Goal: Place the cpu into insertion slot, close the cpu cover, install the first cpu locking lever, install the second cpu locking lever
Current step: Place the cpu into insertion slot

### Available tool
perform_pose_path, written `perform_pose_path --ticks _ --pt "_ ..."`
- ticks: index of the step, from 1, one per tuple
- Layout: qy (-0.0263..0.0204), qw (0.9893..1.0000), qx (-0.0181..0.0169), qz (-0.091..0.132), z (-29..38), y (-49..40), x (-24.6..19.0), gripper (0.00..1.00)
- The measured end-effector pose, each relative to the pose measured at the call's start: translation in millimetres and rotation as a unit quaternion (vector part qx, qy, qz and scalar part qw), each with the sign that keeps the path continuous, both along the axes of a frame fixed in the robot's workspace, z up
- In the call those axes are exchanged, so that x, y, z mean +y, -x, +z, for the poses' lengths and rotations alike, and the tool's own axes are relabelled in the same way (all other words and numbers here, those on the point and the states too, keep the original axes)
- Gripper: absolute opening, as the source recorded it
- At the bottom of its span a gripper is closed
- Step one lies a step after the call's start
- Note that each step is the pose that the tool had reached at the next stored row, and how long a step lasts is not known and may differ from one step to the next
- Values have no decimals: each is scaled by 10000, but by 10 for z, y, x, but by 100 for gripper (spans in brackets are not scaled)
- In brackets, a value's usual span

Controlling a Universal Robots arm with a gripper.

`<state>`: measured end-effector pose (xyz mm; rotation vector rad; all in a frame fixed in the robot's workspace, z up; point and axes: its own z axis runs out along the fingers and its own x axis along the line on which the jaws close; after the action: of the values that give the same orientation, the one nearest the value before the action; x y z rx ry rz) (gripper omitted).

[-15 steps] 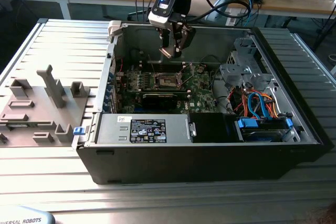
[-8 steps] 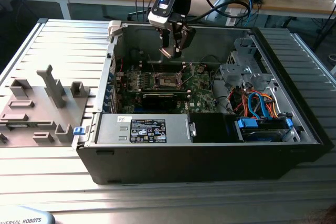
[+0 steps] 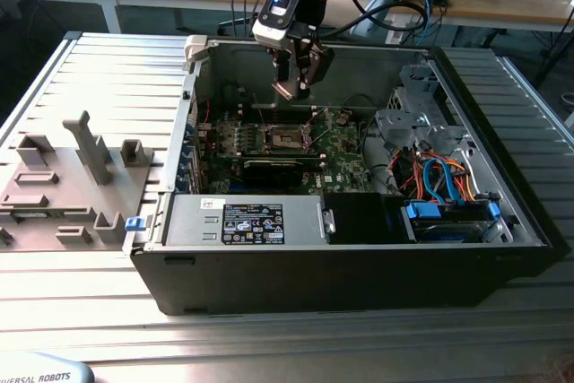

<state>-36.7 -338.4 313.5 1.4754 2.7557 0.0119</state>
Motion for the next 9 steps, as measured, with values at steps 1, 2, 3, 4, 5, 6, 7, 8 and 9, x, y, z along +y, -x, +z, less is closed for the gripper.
perform_pose_path --ticks 1,2,3,4,5,6,7,8,9 --pt "0 10000 0 -5 0 0 0 54" --pt "0 10000 0 -13 -1 0 0 54" --pt "0 10000 0 -18 -1 0 0 54" --pt "0 10000 0 -23 -2 0 0 54" --pt "1 10000 0 -31 -2 0 0 54" --pt "1 10000 0 -36 -3 0 0 54" --pt "0 10000 0 -41 -3 0 0 54" --pt "1 10000 0 -48 -3 0 0 54" --pt "1 10000 0 -57 -4 0 0 54"
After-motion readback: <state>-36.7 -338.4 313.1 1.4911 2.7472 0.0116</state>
